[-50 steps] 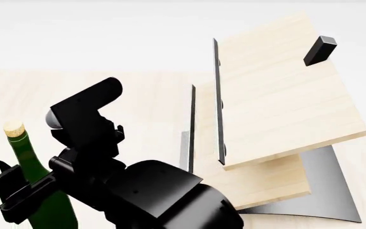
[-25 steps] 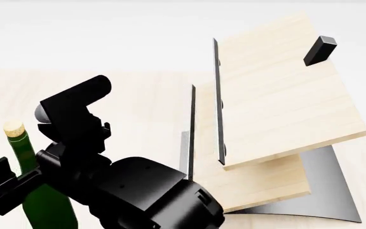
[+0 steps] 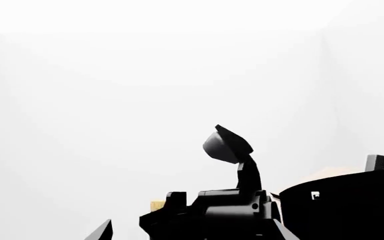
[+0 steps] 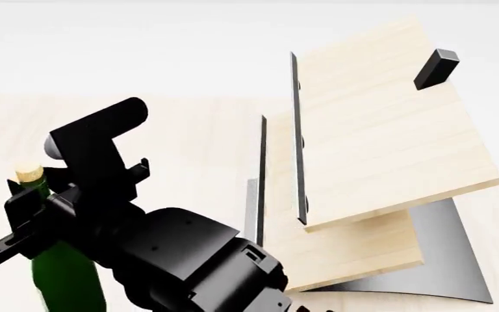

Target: Put the wine bottle on the wine rack.

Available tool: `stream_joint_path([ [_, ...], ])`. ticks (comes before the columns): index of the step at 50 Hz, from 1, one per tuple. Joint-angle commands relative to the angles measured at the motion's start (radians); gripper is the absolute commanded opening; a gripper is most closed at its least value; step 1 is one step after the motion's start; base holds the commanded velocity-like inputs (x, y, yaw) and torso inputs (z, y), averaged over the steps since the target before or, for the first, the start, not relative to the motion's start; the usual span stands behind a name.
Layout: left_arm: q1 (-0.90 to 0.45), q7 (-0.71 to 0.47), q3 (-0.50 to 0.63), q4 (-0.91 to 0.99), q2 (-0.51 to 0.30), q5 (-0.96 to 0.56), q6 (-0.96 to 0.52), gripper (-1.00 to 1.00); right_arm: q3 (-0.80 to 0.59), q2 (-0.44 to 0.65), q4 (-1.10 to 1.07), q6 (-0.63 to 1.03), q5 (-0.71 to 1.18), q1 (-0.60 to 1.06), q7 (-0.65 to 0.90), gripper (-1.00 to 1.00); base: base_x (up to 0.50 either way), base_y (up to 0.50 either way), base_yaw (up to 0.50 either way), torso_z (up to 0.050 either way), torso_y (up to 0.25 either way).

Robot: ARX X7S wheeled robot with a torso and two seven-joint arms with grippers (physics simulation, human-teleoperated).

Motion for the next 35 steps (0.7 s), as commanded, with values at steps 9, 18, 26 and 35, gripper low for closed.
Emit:
stream_joint_path([
  [9,-0.006,-0.006,0.003,-0.006,-0.003,-0.002,0.0,1.0,-0.068,0.018,0.036,-0.068,0.083,0.018,-0.002,-1.0,0.0,0.0,0.0,0.0,0.0],
  [18,-0.008,-0.008,0.006,-0.007,-0.003,0.0,-0.004,1.0,-0.017,0.105,-0.101,-0.029,0.152,0.058,0.07,-1.0,0.0,0.0,0.0,0.0,0.0],
  [26,-0.013,-0.008,0.012,-0.01,-0.001,0.003,-0.01,1.0,0.059,0.193,-0.13,-0.007,0.222,0.12,0.083,-1.0,0.0,0.0,0.0,0.0,0.0],
  [35,-0.014,-0.01,0.013,-0.006,-0.003,0.004,-0.018,1.0,0.139,0.302,-0.234,0.056,0.35,0.155,0.136,-1.0,0.0,0.0,0.0,0.0,0.0],
])
